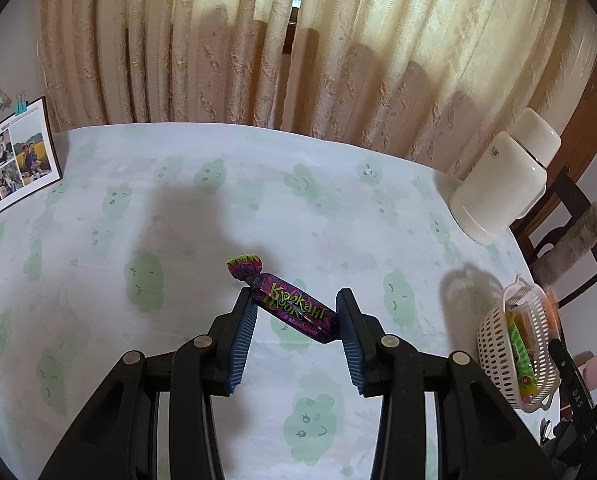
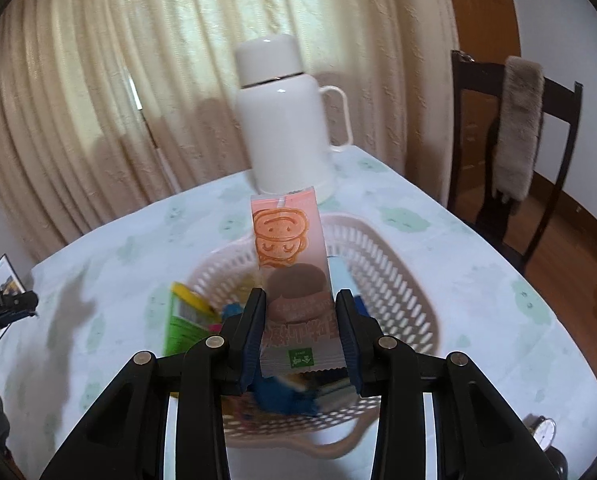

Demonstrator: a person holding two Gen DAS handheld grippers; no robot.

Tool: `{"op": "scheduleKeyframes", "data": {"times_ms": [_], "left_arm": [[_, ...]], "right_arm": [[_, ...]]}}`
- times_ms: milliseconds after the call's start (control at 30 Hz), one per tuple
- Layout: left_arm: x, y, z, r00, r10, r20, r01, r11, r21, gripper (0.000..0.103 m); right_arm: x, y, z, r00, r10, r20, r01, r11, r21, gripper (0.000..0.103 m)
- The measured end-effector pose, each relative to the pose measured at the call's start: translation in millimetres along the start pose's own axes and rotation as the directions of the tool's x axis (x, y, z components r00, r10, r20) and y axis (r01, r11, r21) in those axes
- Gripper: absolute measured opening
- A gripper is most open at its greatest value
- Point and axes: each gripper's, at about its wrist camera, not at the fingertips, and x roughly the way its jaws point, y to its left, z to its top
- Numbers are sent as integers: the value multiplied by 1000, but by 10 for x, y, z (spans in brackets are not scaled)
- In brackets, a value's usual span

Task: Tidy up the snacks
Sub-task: 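Carry the biscuit pack with the right gripper into the basket and release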

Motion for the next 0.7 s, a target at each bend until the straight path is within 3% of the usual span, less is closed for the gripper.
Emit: {"op": "scheduleKeyframes", "data": {"times_ms": [67, 133, 200, 367, 533, 700], "left_arm": [[11, -23, -11, 1000, -4, -4, 4, 1000, 7, 38], [16, -46, -18, 1000, -5, -5, 5, 1000, 12, 38], [22, -75, -28, 1000, -9, -7, 9, 1000, 20, 38], [18, -153, -53, 999, -43, -13, 43, 998, 38, 38], [-52, -313, -110, 995, -100, -3, 100, 991, 83, 38], [-158, -557, -202, 983, -185, -6, 183, 970, 158, 38]], "right_arm": [[13, -48, -3, 1000, -11, -5, 11, 1000, 12, 40], [35, -77, 6, 1000, -17, -3, 17, 1000, 20, 51], [9, -87, -13, 999, -31, 16, 31, 999, 24, 54], [-76, -147, -69, 991, -99, 96, 95, 995, 43, 54], [-142, -226, -186, 961, -200, 190, 187, 979, 85, 54], [-229, -246, -242, 955, -180, 236, 159, 982, 105, 54]]}}
